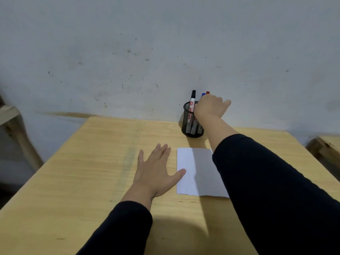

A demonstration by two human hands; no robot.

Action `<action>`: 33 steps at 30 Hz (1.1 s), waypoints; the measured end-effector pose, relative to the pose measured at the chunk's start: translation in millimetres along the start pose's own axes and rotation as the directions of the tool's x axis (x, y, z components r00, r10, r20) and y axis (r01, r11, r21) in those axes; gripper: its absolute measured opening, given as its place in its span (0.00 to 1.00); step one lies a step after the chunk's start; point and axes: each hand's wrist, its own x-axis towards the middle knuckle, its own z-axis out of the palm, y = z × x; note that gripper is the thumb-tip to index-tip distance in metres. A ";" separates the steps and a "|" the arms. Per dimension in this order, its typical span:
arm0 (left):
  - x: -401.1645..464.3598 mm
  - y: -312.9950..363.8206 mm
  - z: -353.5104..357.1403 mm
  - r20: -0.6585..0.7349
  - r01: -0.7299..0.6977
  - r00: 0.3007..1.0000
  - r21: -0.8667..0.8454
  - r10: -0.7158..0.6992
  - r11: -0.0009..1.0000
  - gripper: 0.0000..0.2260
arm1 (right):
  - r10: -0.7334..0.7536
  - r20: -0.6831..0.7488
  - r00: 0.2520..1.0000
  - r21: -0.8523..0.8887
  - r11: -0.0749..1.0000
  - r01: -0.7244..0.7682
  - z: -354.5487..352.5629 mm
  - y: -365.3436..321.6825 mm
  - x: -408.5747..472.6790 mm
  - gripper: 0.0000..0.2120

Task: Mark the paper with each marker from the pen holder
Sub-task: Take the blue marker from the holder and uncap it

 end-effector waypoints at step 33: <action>-0.8 -0.4 0.2 -0.010 -0.002 1.000 -0.013 0.002 1.000 0.37 | 0.171 0.017 0.985 0.632 0.762 -0.144 3.4 0.6 7.5 0.10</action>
